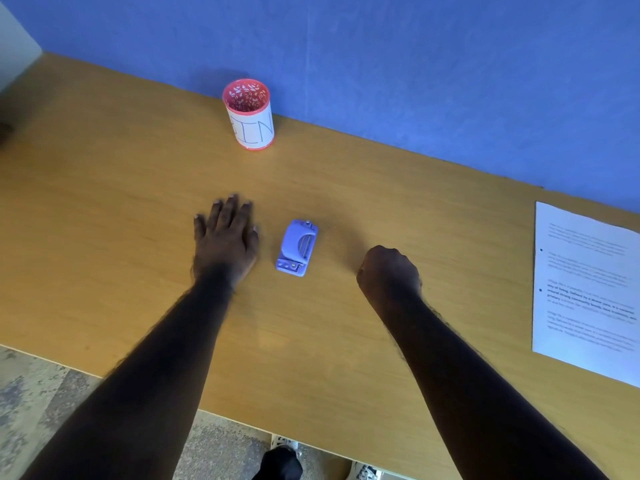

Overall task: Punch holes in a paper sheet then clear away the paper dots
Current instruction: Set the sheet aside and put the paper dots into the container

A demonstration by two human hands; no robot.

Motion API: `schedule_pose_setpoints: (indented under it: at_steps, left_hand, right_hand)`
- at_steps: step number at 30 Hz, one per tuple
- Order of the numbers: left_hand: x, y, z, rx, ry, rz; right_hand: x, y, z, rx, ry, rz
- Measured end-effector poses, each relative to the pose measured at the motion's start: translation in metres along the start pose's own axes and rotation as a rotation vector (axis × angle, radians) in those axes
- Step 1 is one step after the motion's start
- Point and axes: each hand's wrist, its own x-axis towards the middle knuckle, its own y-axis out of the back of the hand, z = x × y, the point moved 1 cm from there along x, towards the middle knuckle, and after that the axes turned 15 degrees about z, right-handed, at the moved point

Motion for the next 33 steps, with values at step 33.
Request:
schedule_pose_setpoints:
  at_steps: [33]
  left_hand:
    - [-0.001,0.003,0.001,0.007,-0.009,-0.004]
  right_hand:
    - [-0.023,-0.027,0.046,0.247,0.396,0.245]
